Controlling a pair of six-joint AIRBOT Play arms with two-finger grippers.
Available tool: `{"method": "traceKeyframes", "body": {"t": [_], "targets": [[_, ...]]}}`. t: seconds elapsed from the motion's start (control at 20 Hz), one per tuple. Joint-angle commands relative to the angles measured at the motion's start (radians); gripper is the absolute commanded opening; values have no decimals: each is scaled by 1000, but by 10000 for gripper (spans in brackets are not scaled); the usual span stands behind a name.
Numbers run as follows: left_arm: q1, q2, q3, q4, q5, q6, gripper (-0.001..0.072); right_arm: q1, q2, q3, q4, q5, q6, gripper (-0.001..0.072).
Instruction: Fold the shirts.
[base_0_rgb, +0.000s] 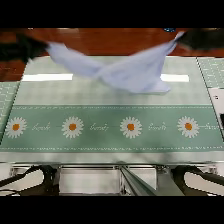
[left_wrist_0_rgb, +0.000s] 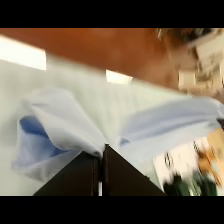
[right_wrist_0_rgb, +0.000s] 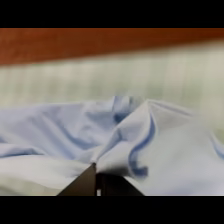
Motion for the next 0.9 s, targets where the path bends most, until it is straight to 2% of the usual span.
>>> {"method": "traceKeyframes", "body": {"t": [0.0,0.25,0.35,0.45,0.55,0.65,0.75,0.85], "targets": [[63,115,264,-60,125,8,18,3,74,349,-133,69,70,18],[215,306,421,1,112,8,19,3,311,363,-238,106,63,18],[282,418,421,108,44,8,19,3,399,359,-269,134,61,18],[282,516,421,280,-35,6,19,3,482,330,-270,165,59,18],[203,590,421,452,-89,-24,19,3,543,295,-269,229,59,18],[63,648,420,681,-129,-76,19,3,604,226,-270,308,60,18],[-87,691,398,916,-180,-150,19,3,654,139,-272,346,73,18],[-196,729,302,1071,-212,-229,19,2,703,6,-274,346,93,18]]}}
